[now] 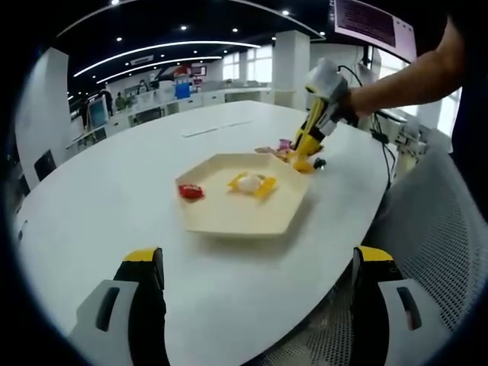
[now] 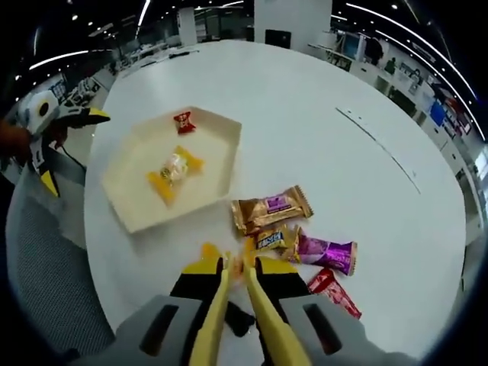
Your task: Place the target food into the container with the food tongs after gripping and lifting it, then release it inside without dropping or visibly crushing the food.
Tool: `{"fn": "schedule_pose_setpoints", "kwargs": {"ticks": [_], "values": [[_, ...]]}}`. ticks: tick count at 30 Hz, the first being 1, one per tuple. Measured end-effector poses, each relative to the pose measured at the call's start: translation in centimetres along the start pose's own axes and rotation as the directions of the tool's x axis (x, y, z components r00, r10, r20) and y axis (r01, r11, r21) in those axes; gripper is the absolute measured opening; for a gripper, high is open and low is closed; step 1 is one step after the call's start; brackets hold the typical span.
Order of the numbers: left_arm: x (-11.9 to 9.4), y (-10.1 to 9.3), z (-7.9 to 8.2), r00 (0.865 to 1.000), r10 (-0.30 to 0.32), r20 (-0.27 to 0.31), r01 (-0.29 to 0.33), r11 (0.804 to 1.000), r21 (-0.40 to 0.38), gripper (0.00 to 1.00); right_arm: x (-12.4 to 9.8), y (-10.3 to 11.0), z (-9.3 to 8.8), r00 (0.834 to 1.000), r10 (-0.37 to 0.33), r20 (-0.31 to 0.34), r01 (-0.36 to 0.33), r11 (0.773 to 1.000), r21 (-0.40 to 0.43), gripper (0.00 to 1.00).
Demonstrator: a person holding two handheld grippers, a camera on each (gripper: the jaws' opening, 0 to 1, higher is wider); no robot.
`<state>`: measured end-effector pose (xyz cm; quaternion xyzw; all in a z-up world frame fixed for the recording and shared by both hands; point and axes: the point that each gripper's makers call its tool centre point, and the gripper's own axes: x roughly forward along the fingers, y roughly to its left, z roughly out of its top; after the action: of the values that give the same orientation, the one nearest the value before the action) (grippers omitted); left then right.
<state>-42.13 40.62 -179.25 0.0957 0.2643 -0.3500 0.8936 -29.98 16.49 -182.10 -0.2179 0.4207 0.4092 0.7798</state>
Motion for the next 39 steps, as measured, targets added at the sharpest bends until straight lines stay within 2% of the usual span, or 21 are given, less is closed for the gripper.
{"fn": "schedule_pose_setpoints", "kwargs": {"ticks": [11,23,32,39], "values": [[0.0,0.1,0.1,1.000,0.007,0.008,-0.007,1.000,-0.003,0.99,-1.8,-0.9,0.8,0.999,-0.019,0.033,0.018,1.000,0.015,0.14],[-0.1,0.1,0.4,1.000,0.007,0.024,-0.007,1.000,-0.001,0.99,-3.9,-1.6,2.6,0.997,-0.045,0.059,0.045,0.999,0.003,0.14],[-0.2,0.0,0.5,0.999,0.004,0.032,-0.004,1.000,0.007,0.99,-5.9,-2.1,5.4,0.992,-0.072,0.107,0.073,0.997,-0.003,0.14],[-0.2,0.1,0.6,0.999,0.007,0.035,-0.007,1.000,0.009,0.99,-6.4,-1.2,7.2,0.990,-0.063,0.129,0.067,0.997,-0.028,0.15]]}}
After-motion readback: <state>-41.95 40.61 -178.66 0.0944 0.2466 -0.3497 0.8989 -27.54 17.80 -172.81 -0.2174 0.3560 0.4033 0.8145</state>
